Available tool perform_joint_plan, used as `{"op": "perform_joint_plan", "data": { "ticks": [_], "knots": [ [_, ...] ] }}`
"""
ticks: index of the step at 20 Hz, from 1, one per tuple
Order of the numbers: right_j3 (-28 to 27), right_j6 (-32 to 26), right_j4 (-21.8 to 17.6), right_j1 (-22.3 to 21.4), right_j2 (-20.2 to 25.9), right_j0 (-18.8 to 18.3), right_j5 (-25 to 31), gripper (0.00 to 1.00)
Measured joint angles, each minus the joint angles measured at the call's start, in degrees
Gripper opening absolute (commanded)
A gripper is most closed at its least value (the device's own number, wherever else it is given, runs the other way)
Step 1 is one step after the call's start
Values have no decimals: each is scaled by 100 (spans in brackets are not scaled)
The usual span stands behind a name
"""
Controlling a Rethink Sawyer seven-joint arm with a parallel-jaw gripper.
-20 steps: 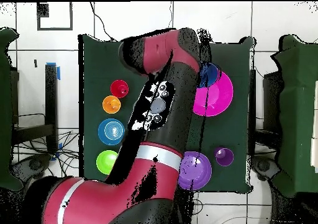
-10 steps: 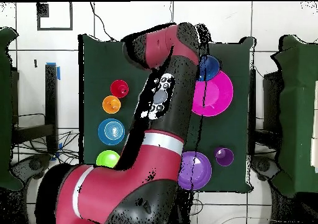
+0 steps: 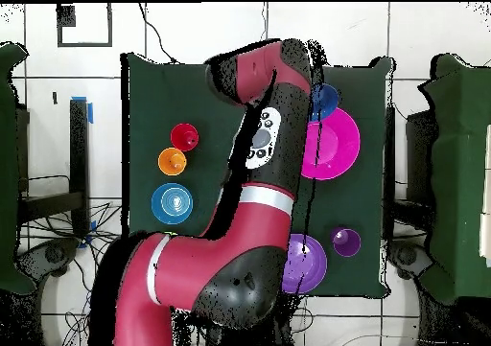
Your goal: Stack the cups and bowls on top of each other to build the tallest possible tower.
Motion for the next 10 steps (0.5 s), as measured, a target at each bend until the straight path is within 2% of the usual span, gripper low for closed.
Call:
{"op": "perform_joint_plan", "data": {
  "ticks": [5,10],
  "knots": [
    [-154,-157,-1,221,-2,-69,115,0],
    [-287,-486,0,293,-45,-72,518,0]
  ]
}}
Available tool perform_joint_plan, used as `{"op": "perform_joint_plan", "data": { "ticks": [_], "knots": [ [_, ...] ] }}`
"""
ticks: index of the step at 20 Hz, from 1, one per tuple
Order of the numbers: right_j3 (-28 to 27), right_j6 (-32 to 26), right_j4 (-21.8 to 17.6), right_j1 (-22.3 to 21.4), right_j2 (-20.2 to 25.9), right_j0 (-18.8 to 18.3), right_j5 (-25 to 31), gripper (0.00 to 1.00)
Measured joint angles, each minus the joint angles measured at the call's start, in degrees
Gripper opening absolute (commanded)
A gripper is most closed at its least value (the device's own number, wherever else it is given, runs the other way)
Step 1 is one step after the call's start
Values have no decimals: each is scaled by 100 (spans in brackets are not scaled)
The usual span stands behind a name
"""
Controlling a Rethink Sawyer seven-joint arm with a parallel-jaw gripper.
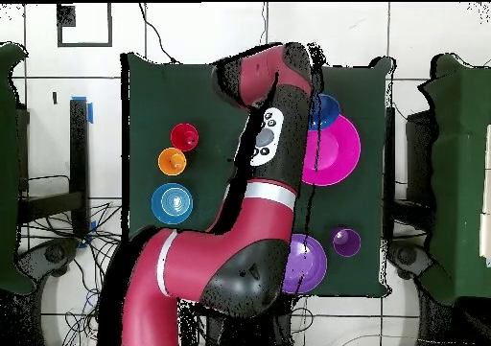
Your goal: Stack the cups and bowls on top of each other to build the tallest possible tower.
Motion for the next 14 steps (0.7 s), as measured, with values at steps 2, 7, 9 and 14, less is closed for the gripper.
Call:
{"op": "perform_joint_plan", "data": {
  "ticks": [2,7,9,14],
  "knots": [
    [-31,-139,1,-9,-14,2,214,0],
    [-83,-453,1,-28,-45,8,701,0],
    [-88,-566,1,-55,-60,11,874,0],
    [-150,-625,1,-109,-131,11,1001,0]
  ]
}}
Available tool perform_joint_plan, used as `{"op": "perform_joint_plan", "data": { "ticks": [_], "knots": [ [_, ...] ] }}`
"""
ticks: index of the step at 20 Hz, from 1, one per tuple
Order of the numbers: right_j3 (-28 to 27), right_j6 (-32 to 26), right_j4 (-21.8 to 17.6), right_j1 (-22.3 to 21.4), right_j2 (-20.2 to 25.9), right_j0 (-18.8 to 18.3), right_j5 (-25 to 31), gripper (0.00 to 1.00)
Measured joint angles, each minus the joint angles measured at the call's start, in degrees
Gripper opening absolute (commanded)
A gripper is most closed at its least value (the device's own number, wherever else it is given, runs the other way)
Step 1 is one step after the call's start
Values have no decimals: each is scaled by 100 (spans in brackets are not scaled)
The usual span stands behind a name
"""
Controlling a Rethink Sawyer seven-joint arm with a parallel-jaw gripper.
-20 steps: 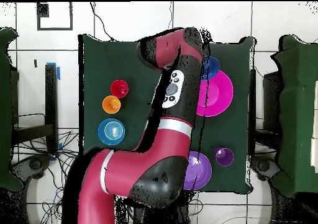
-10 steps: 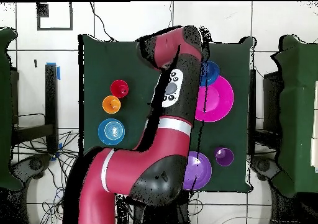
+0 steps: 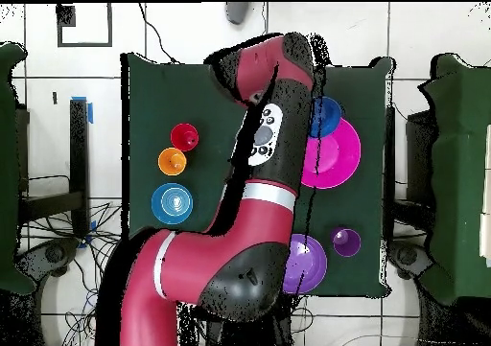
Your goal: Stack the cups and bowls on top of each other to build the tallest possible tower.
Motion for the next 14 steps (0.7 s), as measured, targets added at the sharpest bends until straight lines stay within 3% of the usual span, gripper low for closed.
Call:
{"op": "perform_joint_plan", "data": {
  "ticks": [14],
  "knots": [
    [-242,0,1,-134,-213,4,0,0]
  ]
}}
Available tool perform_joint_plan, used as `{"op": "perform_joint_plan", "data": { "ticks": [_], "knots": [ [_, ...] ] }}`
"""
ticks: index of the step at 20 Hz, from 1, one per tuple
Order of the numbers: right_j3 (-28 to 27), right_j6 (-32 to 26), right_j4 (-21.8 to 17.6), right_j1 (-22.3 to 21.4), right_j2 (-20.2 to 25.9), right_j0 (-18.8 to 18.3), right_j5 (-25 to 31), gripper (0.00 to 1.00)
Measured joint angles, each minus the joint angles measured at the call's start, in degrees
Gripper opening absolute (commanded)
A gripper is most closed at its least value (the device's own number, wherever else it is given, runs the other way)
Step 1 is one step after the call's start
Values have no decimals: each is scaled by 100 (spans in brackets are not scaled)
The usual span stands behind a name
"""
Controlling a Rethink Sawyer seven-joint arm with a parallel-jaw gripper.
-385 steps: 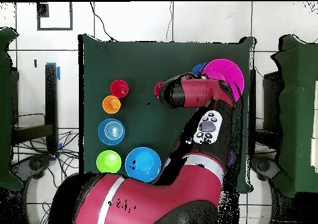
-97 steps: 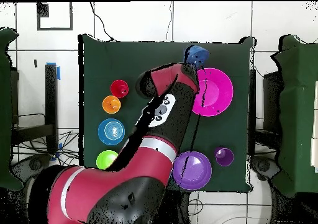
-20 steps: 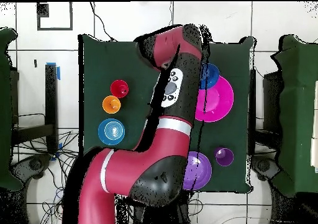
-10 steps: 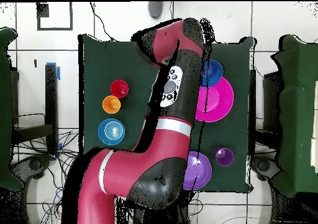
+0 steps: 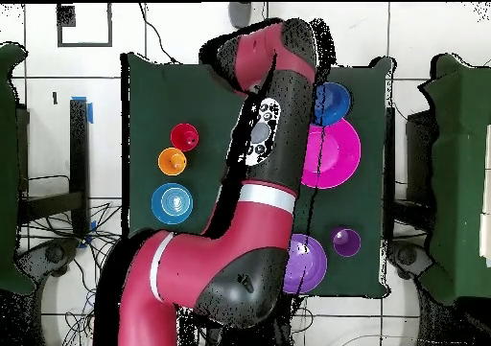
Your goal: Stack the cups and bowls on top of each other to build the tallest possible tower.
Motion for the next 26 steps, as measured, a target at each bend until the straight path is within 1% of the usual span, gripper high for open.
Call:
{"op": "perform_joint_plan", "data": {
  "ticks": [15,26],
  "knots": [
    [66,0,0,25,0,3,9,0],
    [169,-1,0,31,1,3,355,0]
  ]
}}
